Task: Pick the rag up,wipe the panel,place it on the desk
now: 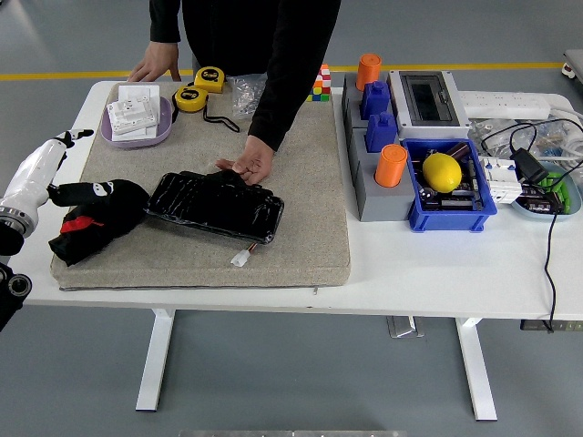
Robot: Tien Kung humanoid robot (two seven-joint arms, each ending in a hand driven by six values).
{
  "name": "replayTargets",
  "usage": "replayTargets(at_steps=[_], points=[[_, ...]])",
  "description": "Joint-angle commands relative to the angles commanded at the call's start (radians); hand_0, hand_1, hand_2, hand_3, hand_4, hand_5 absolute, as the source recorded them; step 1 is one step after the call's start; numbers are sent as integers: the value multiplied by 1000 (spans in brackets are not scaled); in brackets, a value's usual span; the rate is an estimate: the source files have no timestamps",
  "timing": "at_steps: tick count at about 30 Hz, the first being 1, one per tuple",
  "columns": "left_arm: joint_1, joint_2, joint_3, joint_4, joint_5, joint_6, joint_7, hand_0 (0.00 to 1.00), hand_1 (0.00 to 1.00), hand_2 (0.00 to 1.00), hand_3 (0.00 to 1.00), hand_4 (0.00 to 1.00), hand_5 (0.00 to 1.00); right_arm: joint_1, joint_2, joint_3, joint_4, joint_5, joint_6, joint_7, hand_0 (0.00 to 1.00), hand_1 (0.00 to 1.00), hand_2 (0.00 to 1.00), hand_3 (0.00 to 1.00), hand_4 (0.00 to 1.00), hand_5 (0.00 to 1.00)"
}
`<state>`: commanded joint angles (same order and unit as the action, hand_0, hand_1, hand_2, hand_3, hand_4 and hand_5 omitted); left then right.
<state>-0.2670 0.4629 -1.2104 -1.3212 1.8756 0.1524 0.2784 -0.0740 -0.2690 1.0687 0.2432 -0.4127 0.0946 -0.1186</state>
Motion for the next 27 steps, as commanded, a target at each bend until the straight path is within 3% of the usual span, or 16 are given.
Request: replayTargets(at_steps=[15, 27], points=[[-22, -31, 53, 93, 0, -45, 48, 827, 953, 998, 956, 910, 290, 1, 1, -2, -1, -4, 0, 0, 740, 663, 697, 610, 998, 544], [-28, -50, 84, 157, -20, -25, 35, 823, 946, 996, 951, 913, 298, -2, 2, -6, -3, -7, 1, -1, 739, 663, 697, 611, 998, 545]])
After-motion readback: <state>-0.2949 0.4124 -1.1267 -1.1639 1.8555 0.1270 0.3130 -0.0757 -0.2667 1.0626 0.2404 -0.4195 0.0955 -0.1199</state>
